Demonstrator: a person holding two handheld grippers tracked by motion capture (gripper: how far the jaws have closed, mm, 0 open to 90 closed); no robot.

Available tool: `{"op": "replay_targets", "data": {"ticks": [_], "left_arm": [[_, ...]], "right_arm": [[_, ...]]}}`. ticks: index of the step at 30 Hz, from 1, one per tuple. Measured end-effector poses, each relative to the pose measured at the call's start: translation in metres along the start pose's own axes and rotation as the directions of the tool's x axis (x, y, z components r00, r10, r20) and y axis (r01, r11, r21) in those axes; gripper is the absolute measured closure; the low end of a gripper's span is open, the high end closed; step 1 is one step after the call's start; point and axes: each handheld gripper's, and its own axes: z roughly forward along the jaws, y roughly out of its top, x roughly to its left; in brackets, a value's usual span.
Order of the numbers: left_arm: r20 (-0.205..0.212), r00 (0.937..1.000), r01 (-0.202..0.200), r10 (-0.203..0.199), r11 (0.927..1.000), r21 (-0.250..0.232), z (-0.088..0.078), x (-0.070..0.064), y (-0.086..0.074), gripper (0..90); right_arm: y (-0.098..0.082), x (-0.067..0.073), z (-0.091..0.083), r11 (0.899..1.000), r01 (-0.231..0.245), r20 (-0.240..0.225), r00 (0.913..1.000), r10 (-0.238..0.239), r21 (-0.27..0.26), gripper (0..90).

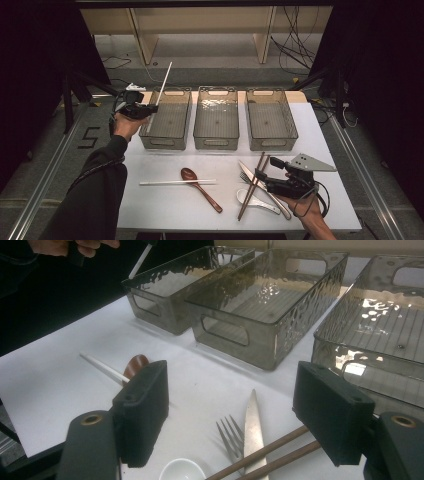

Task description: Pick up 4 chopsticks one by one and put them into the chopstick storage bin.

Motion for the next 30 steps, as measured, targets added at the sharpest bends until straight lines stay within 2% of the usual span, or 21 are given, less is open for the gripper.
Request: {"op": "replay_targets", "data": {"ticks": [13,18,25,28,30], "left_arm": [[-0.005,0.9998,0.017,-0.017,0.9992,0.036,0.015,-0.001,-0.009,83.8],[-0.018,0.9998,-0.001,0.002,0.9988,0.049,0.018,-0.003,-0.01,83.7],[-0.029,0.9996,0.006,-0.004,0.9976,0.07,0.026,0.0,-0.016,82.7],[-0.01,0.9996,0.027,-0.026,0.9971,0.072,0.027,0.0,-0.017,76.1],[0.007,0.9999,0.007,-0.008,0.9942,0.107,0.024,-0.004,-0.015,65.8]], "right_arm": [[0.0,0.0,0.0,1.0,0.004,-0.002,1.0,-0.004,-0.004,31.3],[0.0,0.0,0.0,1.0,0.003,-0.003,1.0,-0.003,-0.004,31.3],[0.0,0.0,0.0,1.0,-0.002,-0.005,1.0,0.002,-0.001,31.3],[0.0,0.0,0.0,1.0,-0.003,-0.004,1.0,0.003,-0.002,31.3],[0.0,0.0,0.0,1.0,-0.002,-0.004,1.0,0.002,-0.003,31.3]]}}
